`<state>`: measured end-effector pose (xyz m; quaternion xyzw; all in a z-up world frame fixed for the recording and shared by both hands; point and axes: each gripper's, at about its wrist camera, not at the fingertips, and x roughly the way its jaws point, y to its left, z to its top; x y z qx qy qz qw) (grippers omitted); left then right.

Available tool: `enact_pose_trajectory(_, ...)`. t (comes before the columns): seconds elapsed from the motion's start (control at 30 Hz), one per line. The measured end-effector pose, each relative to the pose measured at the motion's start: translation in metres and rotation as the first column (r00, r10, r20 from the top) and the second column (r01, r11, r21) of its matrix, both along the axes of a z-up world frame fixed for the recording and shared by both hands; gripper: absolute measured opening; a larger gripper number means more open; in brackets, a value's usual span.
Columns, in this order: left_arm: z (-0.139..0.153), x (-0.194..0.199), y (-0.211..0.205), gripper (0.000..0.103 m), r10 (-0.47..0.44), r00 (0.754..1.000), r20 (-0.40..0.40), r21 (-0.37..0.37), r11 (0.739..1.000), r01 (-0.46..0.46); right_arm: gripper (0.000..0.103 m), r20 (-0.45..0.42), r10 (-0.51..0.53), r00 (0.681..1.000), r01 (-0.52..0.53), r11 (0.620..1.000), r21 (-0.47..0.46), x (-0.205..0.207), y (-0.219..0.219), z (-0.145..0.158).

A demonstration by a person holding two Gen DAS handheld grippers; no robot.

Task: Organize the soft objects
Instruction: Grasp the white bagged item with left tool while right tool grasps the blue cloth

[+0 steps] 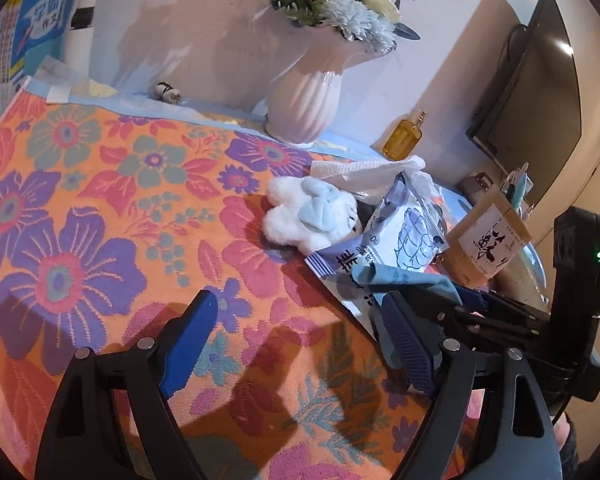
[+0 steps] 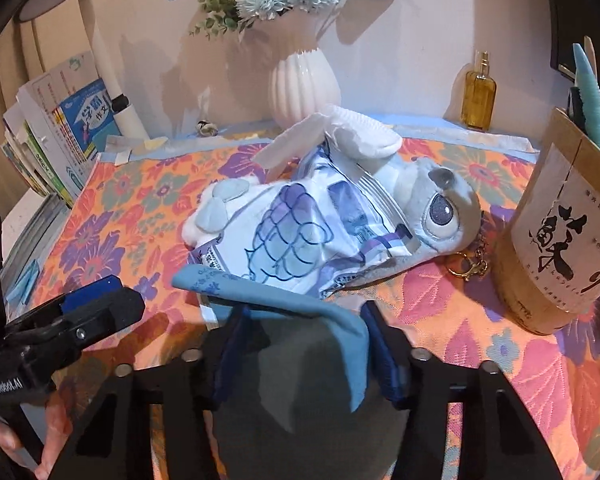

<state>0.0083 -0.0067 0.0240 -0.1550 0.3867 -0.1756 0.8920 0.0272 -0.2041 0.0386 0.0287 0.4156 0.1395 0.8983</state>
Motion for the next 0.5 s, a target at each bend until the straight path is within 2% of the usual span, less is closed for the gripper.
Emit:
enact_pose_trajectory(0.03,0.0,0.0,0.0,0.083,-0.002,1.0,-0.003,-0.003,1.0,0.002,0.036,0.005,-0.001,1.0,0.001,1.0,0.003,-0.001,-0.001,0.001)
enact_pose_trajectory(0.1,0.0,0.001,0.002,0.083,0.003,1.0,-0.009,-0.01,1.0,-0.003,0.017,0.018,0.001,1.0,-0.001,1.0,-0.002,-0.002,-0.002,0.004)
enact_pose_trajectory(0.2,0.0,0.001,0.004,0.083,0.011,1.0,-0.012,-0.027,1.0,-0.011,0.004,0.044,0.005,0.999,-0.005,1.0,0.002,-0.008,-0.003,0.01)
enact_pose_trajectory(0.37,-0.002,0.002,0.007,0.083,0.016,0.999,-0.028,-0.05,0.999,-0.017,0.003,0.149,0.031,0.988,-0.048,0.992,0.114,-0.041,-0.018,0.034)
enact_pose_trajectory(0.5,-0.002,0.001,0.006,0.083,0.015,1.0,-0.022,-0.042,0.999,-0.016,0.003,0.215,0.058,0.975,-0.083,0.991,0.109,-0.072,-0.026,0.053)
